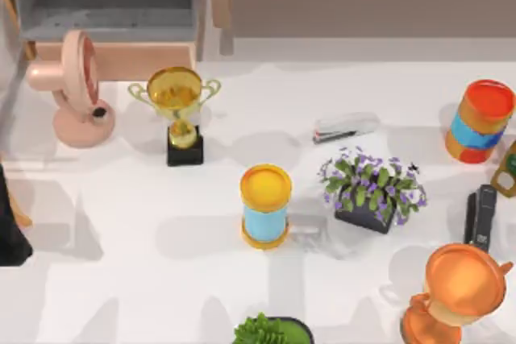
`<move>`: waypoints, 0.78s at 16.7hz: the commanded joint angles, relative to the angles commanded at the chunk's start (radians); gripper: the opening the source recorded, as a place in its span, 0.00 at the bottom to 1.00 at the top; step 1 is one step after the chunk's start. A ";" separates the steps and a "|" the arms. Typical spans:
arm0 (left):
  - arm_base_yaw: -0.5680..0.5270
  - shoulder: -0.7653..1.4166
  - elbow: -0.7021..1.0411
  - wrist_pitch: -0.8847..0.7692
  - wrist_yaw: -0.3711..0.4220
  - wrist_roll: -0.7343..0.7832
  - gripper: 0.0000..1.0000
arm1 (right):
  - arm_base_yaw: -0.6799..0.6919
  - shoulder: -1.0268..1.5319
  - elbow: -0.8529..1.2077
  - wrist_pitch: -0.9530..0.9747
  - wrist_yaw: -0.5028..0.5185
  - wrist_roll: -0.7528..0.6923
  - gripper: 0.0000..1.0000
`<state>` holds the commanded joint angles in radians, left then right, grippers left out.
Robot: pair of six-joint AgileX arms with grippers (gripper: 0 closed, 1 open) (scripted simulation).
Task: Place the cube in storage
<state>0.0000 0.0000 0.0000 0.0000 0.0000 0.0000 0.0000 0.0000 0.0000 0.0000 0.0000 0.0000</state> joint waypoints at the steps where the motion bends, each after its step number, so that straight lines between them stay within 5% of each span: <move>1: 0.000 0.000 0.000 0.000 0.000 0.000 1.00 | 0.000 0.000 0.000 0.000 0.000 0.000 1.00; 7: -0.069 0.154 0.150 0.068 -0.077 0.008 1.00 | 0.000 0.000 0.000 0.000 0.000 0.000 1.00; 13: -0.276 0.682 0.594 0.252 -0.285 0.027 1.00 | 0.000 0.000 0.000 0.000 0.000 0.000 1.00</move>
<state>-0.2764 0.6824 0.5944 0.2524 -0.2854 0.0274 0.0000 0.0000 0.0000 0.0000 0.0000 0.0000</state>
